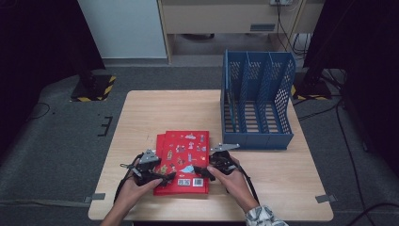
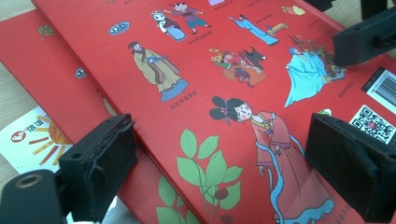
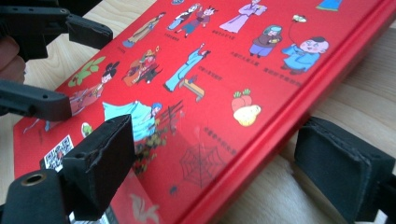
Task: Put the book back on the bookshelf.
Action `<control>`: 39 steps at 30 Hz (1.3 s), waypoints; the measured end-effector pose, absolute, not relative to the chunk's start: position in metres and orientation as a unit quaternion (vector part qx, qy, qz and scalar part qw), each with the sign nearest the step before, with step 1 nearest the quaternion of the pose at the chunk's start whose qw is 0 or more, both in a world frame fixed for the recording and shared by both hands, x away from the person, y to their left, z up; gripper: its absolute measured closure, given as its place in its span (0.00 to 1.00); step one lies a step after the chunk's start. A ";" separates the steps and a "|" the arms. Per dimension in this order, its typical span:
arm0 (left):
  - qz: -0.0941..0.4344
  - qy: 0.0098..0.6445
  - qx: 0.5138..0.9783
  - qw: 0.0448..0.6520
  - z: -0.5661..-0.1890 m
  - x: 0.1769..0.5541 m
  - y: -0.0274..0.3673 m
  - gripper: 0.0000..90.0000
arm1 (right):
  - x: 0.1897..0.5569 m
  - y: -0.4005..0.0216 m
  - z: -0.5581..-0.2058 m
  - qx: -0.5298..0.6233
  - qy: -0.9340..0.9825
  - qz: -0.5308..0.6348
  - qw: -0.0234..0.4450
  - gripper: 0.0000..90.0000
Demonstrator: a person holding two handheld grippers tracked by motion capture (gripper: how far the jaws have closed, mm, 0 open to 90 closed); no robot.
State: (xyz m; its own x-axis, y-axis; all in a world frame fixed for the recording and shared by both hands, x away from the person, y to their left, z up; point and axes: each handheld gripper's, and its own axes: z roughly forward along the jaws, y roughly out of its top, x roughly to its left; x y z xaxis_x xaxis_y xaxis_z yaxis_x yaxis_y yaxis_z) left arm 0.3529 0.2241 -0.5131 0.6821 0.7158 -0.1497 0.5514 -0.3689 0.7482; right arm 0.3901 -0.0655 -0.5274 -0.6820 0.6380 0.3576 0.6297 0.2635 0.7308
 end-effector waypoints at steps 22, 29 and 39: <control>0.087 0.381 0.816 0.427 -0.515 0.354 0.230 0.09 | 0.393 -0.066 -0.517 0.405 0.789 0.462 0.001 0.22; 0.084 0.377 0.818 0.427 -0.515 0.354 0.232 0.09 | 0.398 -0.065 -0.516 0.413 0.785 0.462 -0.006 0.24; 0.062 0.378 0.812 0.440 -0.515 0.355 0.237 0.09 | 0.400 -0.067 -0.506 0.416 0.776 0.474 -0.009 0.36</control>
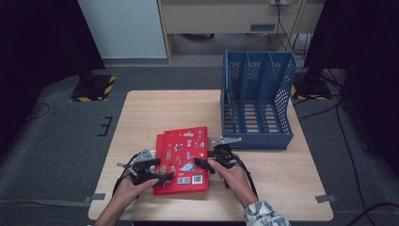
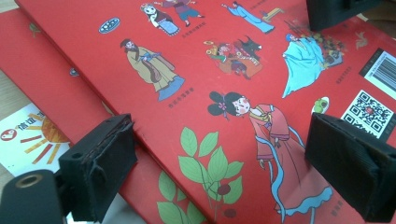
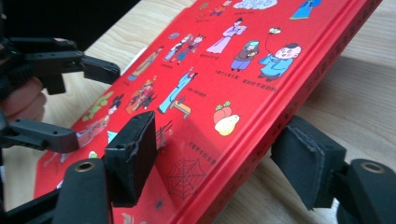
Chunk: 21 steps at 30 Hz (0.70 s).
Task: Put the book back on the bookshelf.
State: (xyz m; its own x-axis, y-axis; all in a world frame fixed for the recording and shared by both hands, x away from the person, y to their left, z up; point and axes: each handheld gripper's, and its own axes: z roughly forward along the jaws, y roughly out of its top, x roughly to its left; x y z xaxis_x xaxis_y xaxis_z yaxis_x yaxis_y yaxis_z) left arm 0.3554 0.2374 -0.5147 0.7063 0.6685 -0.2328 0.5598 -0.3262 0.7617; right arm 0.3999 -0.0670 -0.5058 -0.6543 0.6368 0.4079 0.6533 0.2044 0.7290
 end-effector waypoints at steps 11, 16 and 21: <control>0.050 0.381 0.806 0.449 -0.514 0.356 0.240 0.08 | 0.407 -0.054 -0.497 -0.405 -0.785 -0.468 0.026 0.34; 0.053 0.380 0.807 0.449 -0.513 0.356 0.240 0.08 | 0.411 -0.049 -0.496 -0.405 -0.789 -0.460 0.034 0.31; 0.049 0.378 0.806 0.452 -0.513 0.356 0.241 0.08 | 0.413 -0.045 -0.497 -0.403 -0.790 -0.460 0.050 0.30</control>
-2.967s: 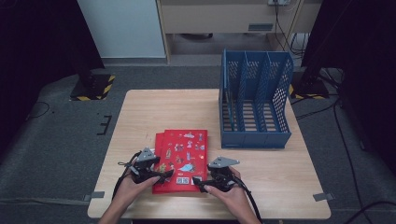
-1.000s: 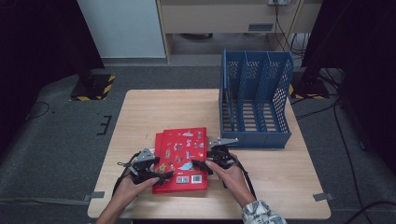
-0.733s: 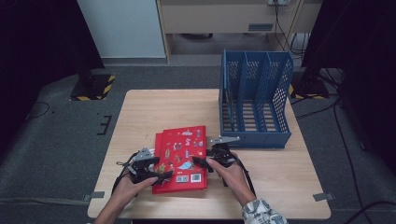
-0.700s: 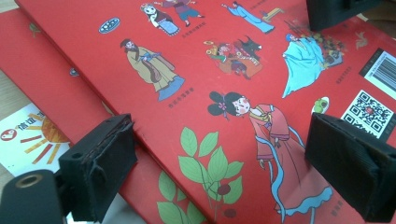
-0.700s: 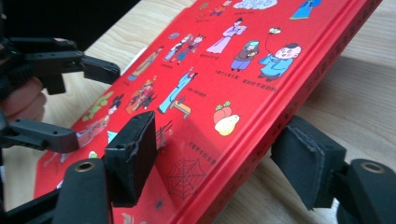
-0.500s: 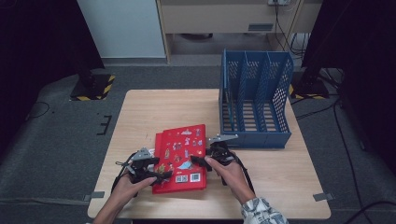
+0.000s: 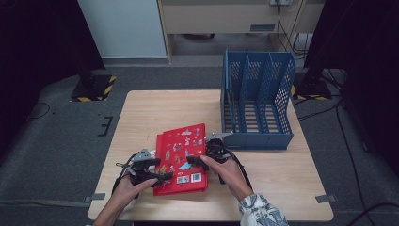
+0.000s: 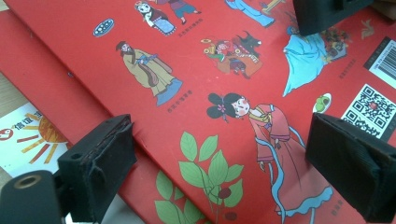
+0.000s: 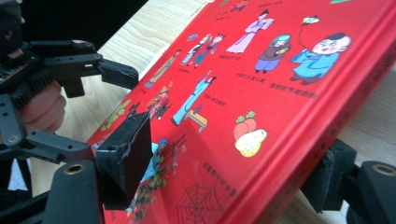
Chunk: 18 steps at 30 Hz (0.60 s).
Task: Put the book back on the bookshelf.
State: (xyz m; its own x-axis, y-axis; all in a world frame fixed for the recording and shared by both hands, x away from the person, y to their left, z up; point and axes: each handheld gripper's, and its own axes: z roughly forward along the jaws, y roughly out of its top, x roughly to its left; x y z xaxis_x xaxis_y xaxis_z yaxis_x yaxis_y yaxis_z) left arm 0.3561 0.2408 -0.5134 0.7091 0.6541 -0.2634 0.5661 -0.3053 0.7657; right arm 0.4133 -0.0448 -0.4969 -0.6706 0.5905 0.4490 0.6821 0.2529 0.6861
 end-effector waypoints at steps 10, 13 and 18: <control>0.049 0.375 0.807 0.455 -0.512 0.355 0.239 0.08 | 0.414 -0.036 -0.495 -0.399 -0.787 -0.466 0.054 0.32; 0.048 0.376 0.805 0.455 -0.512 0.355 0.239 0.08 | 0.415 -0.036 -0.494 -0.398 -0.788 -0.467 0.056 0.32; 0.044 0.380 0.802 0.458 -0.512 0.355 0.240 0.08 | 0.416 -0.034 -0.490 -0.395 -0.790 -0.465 0.057 0.31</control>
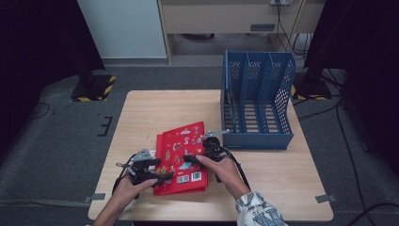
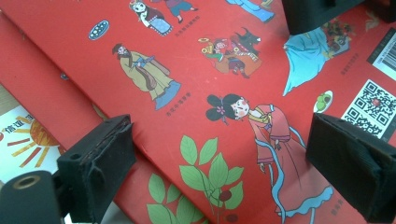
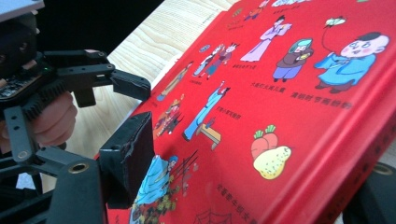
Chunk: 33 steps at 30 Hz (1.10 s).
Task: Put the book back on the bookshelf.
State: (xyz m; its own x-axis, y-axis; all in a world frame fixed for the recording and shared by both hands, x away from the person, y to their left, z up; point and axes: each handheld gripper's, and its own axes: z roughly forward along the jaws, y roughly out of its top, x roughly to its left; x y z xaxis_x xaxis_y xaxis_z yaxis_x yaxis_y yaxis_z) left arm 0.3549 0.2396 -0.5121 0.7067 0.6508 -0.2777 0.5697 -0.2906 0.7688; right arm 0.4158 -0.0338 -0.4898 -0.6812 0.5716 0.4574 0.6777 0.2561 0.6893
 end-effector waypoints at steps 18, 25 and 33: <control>0.045 0.373 0.803 0.462 -0.511 0.353 0.237 0.07 | 0.419 -0.035 -0.477 -0.404 -0.793 -0.451 0.065 0.46; 0.045 0.377 0.802 0.461 -0.512 0.353 0.235 0.01 | 0.421 -0.036 -0.473 -0.406 -0.793 -0.449 0.067 0.54; 0.044 0.378 0.801 0.462 -0.511 0.354 0.236 0.00 | 0.422 -0.035 -0.469 -0.408 -0.788 -0.455 0.074 0.60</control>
State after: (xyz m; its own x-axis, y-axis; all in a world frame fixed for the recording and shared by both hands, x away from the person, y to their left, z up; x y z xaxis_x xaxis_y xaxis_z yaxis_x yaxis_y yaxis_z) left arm 0.3537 0.2358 -0.5111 0.7110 0.6459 -0.2782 0.5642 -0.2877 0.7739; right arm 0.4224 -0.0349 -0.4692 -0.6562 0.5757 0.4878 0.7102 0.2529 0.6570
